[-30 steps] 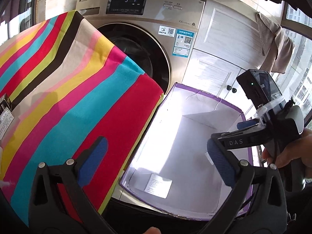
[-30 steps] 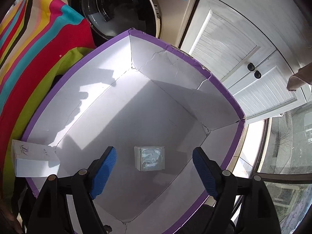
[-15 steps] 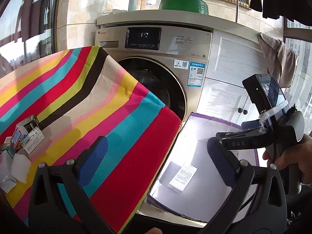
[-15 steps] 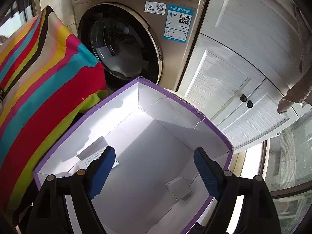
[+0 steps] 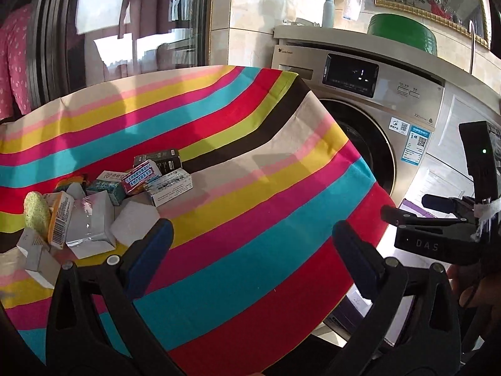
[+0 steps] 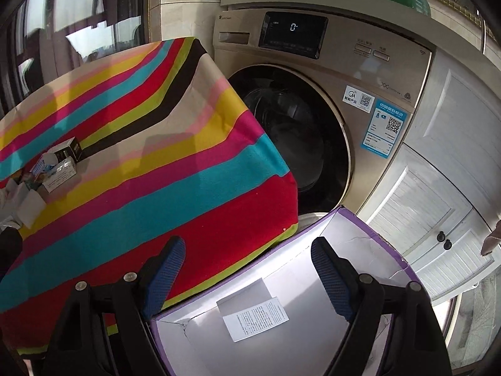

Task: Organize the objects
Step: 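Move both tools back over the table of boxes, then grasp the white foam block with right tool while left tool grasps grey square box, then carry foam block with right tool while left tool carries grey box to bin, then open the right tool over the bin while the left tool releases the grey box, then move both tools back over the table of boxes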

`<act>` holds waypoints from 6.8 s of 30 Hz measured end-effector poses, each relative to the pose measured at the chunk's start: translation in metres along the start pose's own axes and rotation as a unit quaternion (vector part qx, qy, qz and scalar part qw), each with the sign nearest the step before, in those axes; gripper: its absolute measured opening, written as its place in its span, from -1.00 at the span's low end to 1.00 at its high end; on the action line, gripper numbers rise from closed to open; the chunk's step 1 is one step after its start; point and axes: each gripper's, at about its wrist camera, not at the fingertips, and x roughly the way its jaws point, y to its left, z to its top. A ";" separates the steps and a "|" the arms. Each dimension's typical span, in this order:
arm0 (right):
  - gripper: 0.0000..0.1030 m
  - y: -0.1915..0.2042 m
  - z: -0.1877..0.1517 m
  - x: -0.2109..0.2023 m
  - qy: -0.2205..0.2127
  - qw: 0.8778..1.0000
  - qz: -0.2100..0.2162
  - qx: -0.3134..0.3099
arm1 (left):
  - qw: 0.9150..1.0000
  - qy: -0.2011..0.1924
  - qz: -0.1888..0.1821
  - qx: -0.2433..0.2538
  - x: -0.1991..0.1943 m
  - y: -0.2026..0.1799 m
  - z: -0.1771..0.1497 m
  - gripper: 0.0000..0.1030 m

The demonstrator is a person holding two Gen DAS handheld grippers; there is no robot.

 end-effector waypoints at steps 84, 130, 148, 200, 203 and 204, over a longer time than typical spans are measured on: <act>0.22 0.203 0.004 0.041 0.067 0.940 0.241 -0.230 | 0.975 0.121 0.136 -0.126 -0.004 0.113 -0.046 -0.26; 0.24 -0.044 -0.020 0.037 0.085 0.988 0.070 -0.107 | 0.979 0.173 -0.103 0.040 0.029 -0.140 -0.028 -0.26; 0.59 -0.080 -0.033 0.039 0.104 0.991 0.038 -0.074 | 0.973 0.174 -0.149 0.024 0.031 -0.144 -0.031 0.27; 0.68 0.330 0.024 0.002 0.098 0.931 0.263 -0.234 | 0.967 0.096 0.153 -0.177 -0.019 0.284 -0.048 0.38; 0.69 0.346 0.021 0.006 0.110 0.928 0.265 -0.238 | 0.969 0.104 0.144 -0.173 -0.011 0.290 -0.048 0.38; 0.69 0.351 0.020 0.008 0.114 0.927 0.265 -0.240 | 0.969 0.105 0.141 -0.171 -0.010 0.291 -0.048 0.38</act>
